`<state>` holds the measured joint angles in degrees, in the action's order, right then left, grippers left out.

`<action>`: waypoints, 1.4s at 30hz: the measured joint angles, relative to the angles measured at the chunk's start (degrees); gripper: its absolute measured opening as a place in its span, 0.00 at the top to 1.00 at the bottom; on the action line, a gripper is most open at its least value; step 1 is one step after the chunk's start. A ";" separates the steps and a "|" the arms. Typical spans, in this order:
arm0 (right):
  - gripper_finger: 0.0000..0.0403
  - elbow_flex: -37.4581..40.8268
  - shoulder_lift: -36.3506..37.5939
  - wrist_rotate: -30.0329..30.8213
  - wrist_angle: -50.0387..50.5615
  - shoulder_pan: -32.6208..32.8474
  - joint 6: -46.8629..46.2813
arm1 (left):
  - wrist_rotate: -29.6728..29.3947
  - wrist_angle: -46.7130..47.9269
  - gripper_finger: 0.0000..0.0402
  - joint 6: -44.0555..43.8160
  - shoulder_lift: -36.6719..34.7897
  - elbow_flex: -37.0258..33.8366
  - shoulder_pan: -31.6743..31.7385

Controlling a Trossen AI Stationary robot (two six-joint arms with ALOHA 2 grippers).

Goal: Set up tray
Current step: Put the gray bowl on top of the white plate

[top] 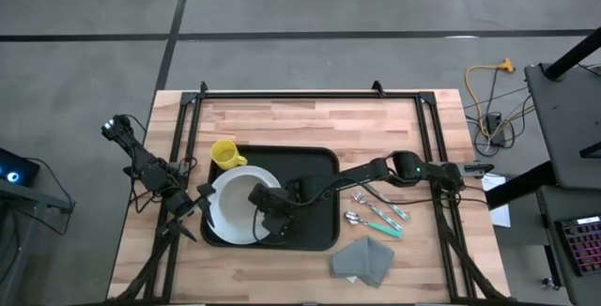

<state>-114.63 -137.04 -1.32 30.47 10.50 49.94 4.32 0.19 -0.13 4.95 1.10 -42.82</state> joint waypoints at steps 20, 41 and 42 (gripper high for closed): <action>0.98 0.28 0.14 -0.07 -1.68 -0.04 -1.95 | 0.00 0.00 0.37 -0.01 0.00 0.02 0.01; 0.89 0.44 0.27 -0.31 -2.63 -0.01 -3.46 | 0.00 0.00 0.37 0.01 0.00 0.00 -0.01; 0.87 0.44 0.27 -0.31 -2.77 -0.01 -3.46 | -0.01 0.00 0.37 0.00 0.00 0.00 0.01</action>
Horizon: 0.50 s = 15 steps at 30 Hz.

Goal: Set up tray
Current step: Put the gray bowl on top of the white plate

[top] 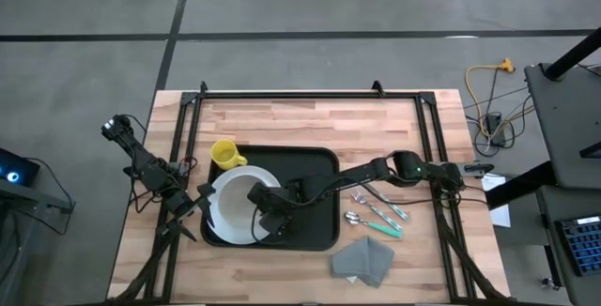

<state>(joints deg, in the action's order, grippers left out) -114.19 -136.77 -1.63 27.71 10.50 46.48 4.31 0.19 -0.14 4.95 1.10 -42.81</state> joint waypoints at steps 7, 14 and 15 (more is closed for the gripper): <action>0.81 0.00 0.00 -0.12 -1.23 0.01 -0.23 | 0.01 0.00 0.37 -0.01 0.00 0.00 0.00; 0.78 0.00 0.00 -2.98 -3.98 -0.02 -1.97 | 0.00 0.00 0.37 0.00 0.00 0.00 0.00; 0.78 0.00 0.00 -3.02 -3.96 -0.02 -1.97 | 0.01 0.00 0.37 0.01 0.00 0.00 -0.01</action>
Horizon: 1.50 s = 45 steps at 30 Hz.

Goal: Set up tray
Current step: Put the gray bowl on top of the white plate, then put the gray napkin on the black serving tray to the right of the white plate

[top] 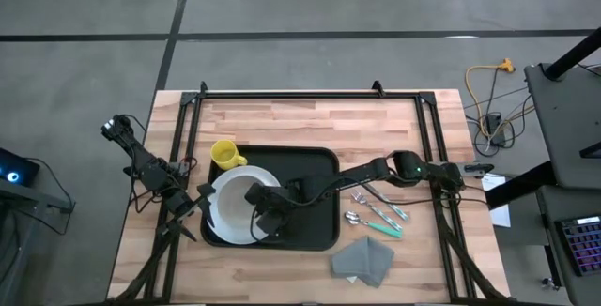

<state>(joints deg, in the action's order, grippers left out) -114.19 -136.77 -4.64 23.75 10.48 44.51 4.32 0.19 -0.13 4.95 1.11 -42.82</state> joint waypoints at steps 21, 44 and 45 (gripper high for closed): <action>0.80 0.15 0.00 -0.09 -2.56 -0.13 -2.40 | 0.00 0.00 0.37 0.01 0.01 0.00 0.00; 0.82 0.15 1.17 0.32 3.68 -0.11 -7.10 | 0.00 0.00 0.37 -0.01 0.02 0.00 -0.01; 0.82 0.15 1.42 0.33 4.28 -0.11 -7.10 | 0.00 0.00 0.37 0.00 0.02 0.00 -0.01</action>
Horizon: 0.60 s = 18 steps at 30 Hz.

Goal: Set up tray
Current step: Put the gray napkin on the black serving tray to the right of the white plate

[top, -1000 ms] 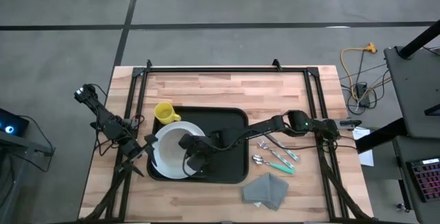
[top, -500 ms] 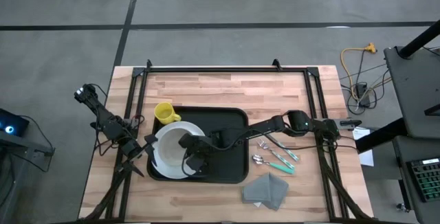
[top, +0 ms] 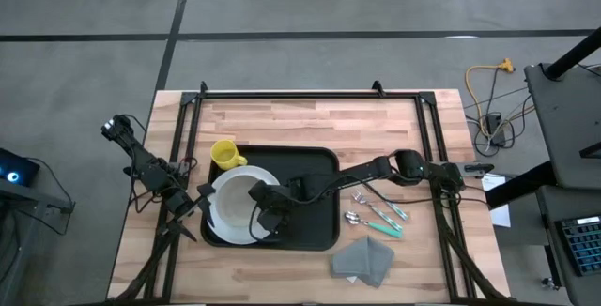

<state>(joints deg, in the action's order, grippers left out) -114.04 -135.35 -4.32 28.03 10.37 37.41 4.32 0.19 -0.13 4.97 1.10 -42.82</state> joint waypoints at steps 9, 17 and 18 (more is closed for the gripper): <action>0.82 0.00 2.64 0.42 3.37 -0.02 -3.85 | -0.02 0.00 0.37 0.00 -0.02 0.00 0.00; 0.79 0.00 3.33 1.67 7.31 -0.02 -5.55 | 0.00 0.00 0.37 0.01 -0.02 0.00 0.01; 0.79 0.00 3.44 1.68 8.59 -0.02 -5.56 | -0.01 0.00 0.37 -0.01 -0.02 0.00 0.00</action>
<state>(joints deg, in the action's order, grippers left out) -114.04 -131.91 -2.63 36.61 10.35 31.85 4.31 0.19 -0.13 4.95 1.10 -42.82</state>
